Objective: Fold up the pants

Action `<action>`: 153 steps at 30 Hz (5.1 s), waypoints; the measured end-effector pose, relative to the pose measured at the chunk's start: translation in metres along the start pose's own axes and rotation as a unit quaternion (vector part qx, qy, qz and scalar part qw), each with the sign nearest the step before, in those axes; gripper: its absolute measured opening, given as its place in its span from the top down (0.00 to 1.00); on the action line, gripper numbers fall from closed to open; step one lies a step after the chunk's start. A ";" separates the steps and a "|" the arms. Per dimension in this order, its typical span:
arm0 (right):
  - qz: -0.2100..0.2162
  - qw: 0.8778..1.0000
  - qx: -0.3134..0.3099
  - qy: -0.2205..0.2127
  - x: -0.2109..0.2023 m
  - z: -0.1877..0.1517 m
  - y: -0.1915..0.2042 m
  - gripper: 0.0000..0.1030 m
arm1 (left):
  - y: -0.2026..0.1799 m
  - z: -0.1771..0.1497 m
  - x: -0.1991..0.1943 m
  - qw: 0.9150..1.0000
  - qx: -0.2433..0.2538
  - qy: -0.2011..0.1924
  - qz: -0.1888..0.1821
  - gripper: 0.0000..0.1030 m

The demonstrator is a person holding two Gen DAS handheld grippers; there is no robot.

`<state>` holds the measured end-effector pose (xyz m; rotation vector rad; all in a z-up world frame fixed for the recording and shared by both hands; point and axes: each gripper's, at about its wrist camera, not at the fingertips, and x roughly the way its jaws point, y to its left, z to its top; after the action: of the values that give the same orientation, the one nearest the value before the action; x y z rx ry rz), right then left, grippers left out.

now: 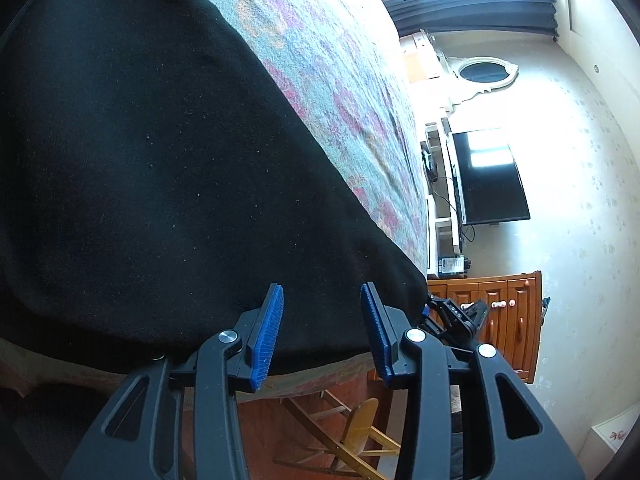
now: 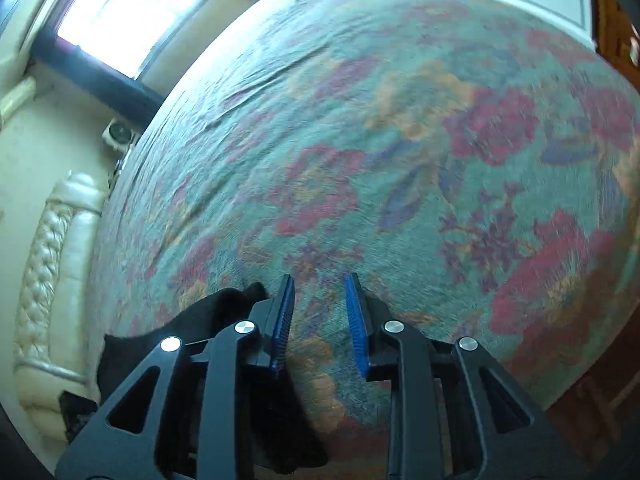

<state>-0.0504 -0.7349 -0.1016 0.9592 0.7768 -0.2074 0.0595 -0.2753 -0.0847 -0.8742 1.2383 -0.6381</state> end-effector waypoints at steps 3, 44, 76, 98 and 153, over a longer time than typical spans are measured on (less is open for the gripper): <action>0.103 0.994 0.035 0.022 -0.008 -0.008 -0.005 0.55 | 0.001 0.001 0.000 1.000 0.008 0.003 -0.001 0.60; 0.045 0.995 0.093 -0.009 -0.018 -0.106 0.001 0.59 | -0.008 -0.008 0.013 0.996 0.089 0.016 0.023 0.54; 0.129 0.981 -0.062 0.129 0.042 -0.039 0.037 0.15 | -0.012 0.040 -0.065 0.946 0.289 -0.024 0.148 0.16; 0.086 0.990 -0.064 0.095 0.003 -0.045 0.045 0.82 | 0.013 0.019 -0.059 0.854 0.472 -0.032 0.219 0.05; 0.105 0.933 -0.286 0.194 0.148 -0.292 0.419 0.89 | 0.084 0.066 -0.172 0.958 0.245 -0.024 0.146 0.05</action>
<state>0.1119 -0.2342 -0.0235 0.5176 1.0137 0.3941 0.0801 -0.0756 -0.0581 -0.2853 1.0709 -0.6407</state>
